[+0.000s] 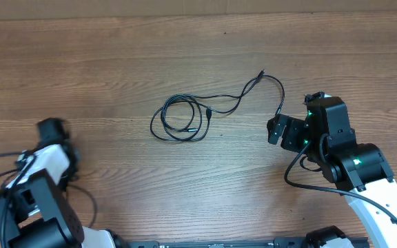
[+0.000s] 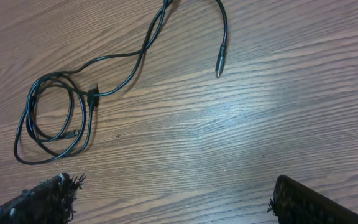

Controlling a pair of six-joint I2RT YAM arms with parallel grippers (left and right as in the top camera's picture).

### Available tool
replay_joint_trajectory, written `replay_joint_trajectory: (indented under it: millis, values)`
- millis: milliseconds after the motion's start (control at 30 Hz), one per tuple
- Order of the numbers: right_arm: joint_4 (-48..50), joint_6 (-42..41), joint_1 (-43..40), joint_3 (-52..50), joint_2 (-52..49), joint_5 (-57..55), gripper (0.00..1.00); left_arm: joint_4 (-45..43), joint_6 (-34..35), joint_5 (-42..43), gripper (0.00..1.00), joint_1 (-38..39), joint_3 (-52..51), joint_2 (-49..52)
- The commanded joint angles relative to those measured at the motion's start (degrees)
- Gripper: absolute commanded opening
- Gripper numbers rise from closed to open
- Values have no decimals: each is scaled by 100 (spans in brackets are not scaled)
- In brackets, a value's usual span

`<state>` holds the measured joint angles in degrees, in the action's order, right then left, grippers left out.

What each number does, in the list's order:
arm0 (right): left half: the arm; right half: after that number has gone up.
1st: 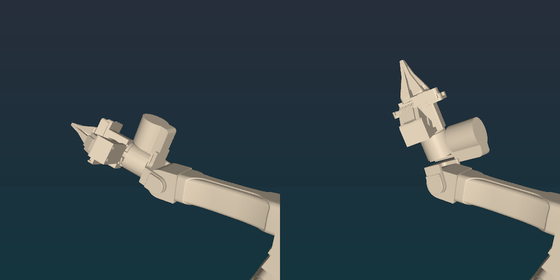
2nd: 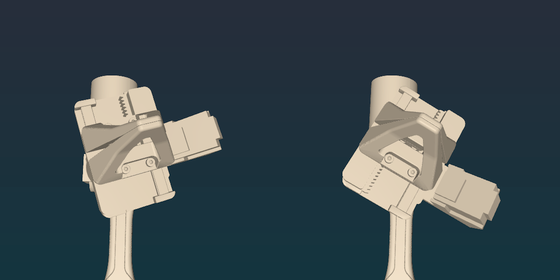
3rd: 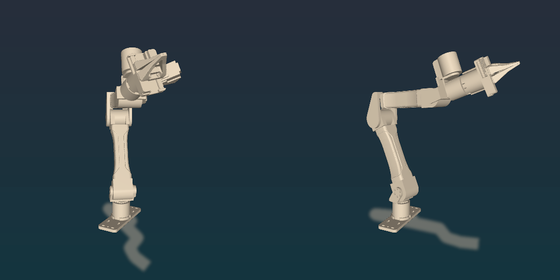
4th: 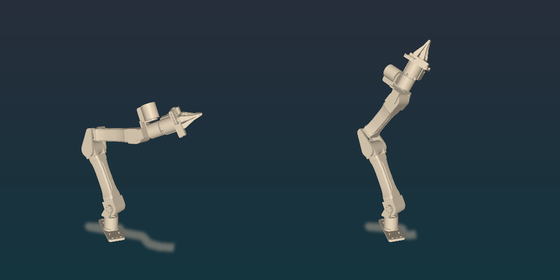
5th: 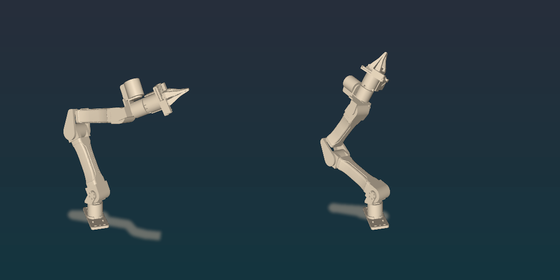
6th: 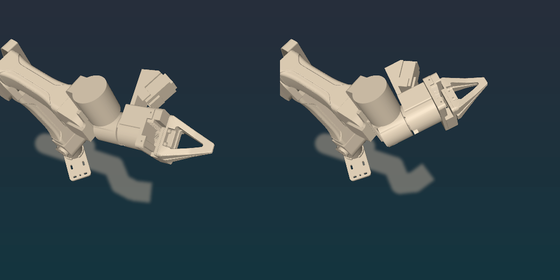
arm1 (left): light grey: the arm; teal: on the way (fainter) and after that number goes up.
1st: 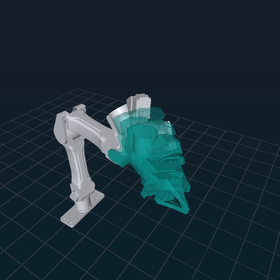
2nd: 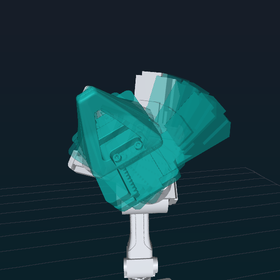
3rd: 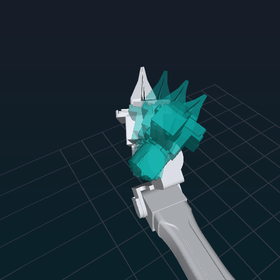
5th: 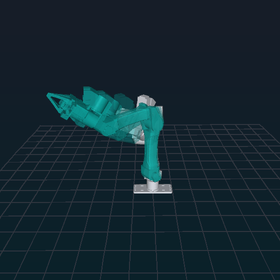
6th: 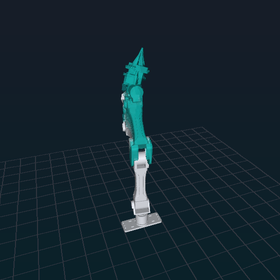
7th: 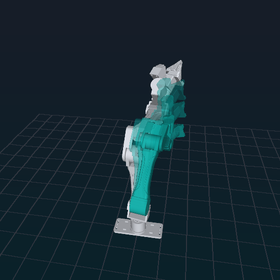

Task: Untangle cables

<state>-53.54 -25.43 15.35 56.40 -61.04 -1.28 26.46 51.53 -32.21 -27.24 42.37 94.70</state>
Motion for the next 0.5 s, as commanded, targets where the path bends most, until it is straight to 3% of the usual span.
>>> replay_joint_trajectory:
  millis: [0,200,467]
  values:
    - [26,15,-26,55,9,7,100,-448,-859,-280,4,-529,-61,55]
    - [26,15,-26,55,9,7,100,-1228,-1349,-37,4,-1073,2,55]
    - [26,13,-26,55,9,9,100,-839,-1681,442,4,-1259,852,55]
